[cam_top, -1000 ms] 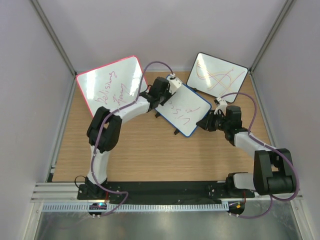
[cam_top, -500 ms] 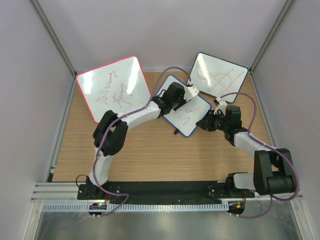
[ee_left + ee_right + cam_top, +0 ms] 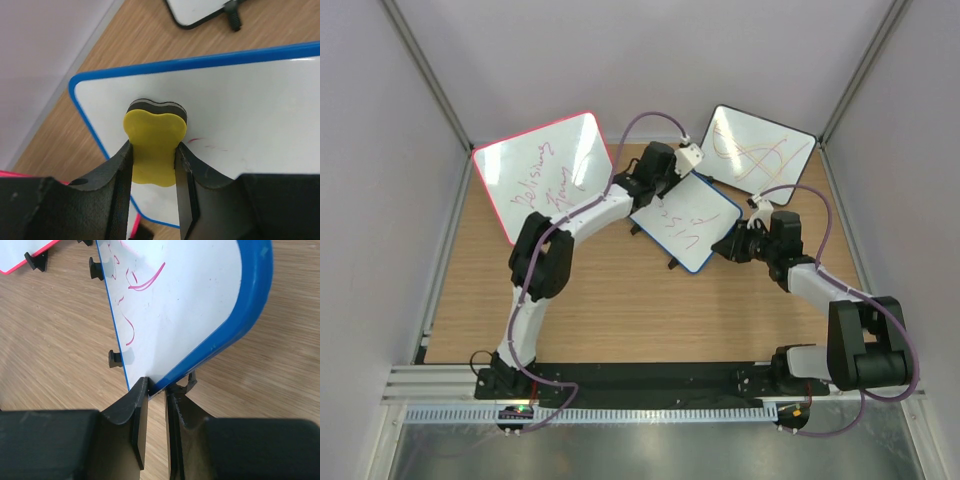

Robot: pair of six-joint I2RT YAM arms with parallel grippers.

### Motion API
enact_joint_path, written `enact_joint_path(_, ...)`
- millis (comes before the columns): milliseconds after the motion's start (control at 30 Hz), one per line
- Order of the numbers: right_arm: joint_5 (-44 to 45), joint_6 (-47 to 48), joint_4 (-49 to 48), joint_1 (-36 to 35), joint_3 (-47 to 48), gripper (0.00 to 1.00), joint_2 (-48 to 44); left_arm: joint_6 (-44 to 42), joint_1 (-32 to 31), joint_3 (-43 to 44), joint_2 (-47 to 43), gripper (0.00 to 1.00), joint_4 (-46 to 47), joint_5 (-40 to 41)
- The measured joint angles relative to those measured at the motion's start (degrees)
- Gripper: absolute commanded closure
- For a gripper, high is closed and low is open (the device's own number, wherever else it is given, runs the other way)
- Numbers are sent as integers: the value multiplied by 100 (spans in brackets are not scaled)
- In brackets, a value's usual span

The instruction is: Erase the whiteboard

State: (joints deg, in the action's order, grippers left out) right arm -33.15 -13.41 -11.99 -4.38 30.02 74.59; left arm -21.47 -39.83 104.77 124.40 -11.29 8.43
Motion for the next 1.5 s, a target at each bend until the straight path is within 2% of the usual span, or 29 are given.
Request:
enact_joint_path(233, -2, 0, 9, -7, 9, 99, 0, -17, 387, -2, 114, 100, -33, 111)
enact_joint_path(467, 2, -4, 50, -13, 9, 99, 0, -188, -155, -256, -7, 100, -22, 227)
enact_joint_path(600, 26, -2, 59, -13, 9, 99, 0, -120, -588, -302, -111, 100, -81, 35)
enact_joint_path(867, 61, 0, 70, -17, 9, 99, -11, -39, -728, -437, -240, 100, -205, -286)
enact_joint_path(1000, 61, 22, 68, -44, 31, 99, -11, -216, -625, -1405, -761, 100, -424, -413)
enact_joint_path(1200, 61, 101, 72, -94, 37, 99, -90, -605, -201, -3121, -2059, 100, -1526, -922)
enact_joint_path(1367, 68, 107, 66, -118, 37, 99, -96, -929, 179, -3974, -2988, 99, -1987, -999)
enact_joint_path(1500, 68, 107, 52, -127, 37, 99, -96, -1102, 125, -4435, -2992, 87, -2208, -977)
